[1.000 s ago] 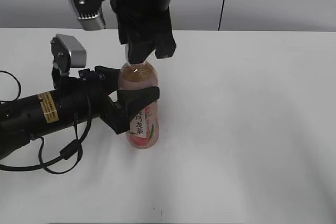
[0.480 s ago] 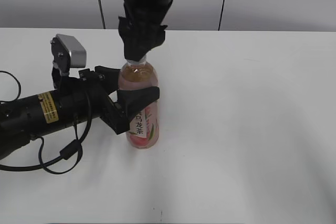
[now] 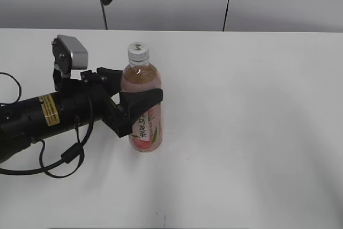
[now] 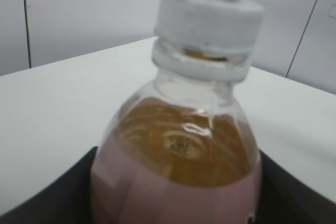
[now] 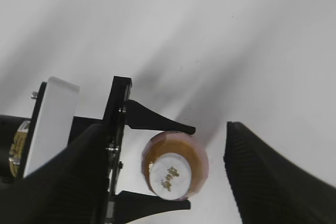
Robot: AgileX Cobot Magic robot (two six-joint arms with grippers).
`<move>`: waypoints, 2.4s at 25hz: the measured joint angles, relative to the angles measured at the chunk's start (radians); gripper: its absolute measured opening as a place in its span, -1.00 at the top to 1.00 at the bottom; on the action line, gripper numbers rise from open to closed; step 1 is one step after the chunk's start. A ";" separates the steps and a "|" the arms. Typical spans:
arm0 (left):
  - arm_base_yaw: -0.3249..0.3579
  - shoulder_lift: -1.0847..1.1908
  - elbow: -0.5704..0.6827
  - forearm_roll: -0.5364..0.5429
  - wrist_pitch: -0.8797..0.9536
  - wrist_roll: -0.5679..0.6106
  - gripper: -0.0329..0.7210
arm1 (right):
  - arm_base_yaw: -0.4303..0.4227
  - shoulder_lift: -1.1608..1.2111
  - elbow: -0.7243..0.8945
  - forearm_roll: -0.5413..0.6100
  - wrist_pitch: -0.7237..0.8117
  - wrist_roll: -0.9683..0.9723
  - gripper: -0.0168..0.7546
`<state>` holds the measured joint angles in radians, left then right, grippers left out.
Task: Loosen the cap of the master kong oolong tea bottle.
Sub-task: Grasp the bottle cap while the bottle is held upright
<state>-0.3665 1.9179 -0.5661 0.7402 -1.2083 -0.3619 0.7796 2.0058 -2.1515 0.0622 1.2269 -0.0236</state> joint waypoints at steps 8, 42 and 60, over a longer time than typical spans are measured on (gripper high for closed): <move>0.000 0.000 0.000 0.000 0.000 0.000 -0.33 | 0.000 0.000 0.000 0.106 -0.001 0.257 -0.43; 0.000 0.000 0.000 0.000 0.000 0.000 -0.33 | 0.000 -0.038 0.250 0.062 -0.002 0.294 -0.39; 0.000 0.000 0.000 0.000 -0.001 0.000 -0.33 | 0.000 -0.007 0.217 0.045 -0.003 0.291 -0.20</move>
<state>-0.3665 1.9179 -0.5661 0.7406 -1.2092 -0.3619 0.7796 1.9986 -1.9341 0.1072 1.2240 0.2671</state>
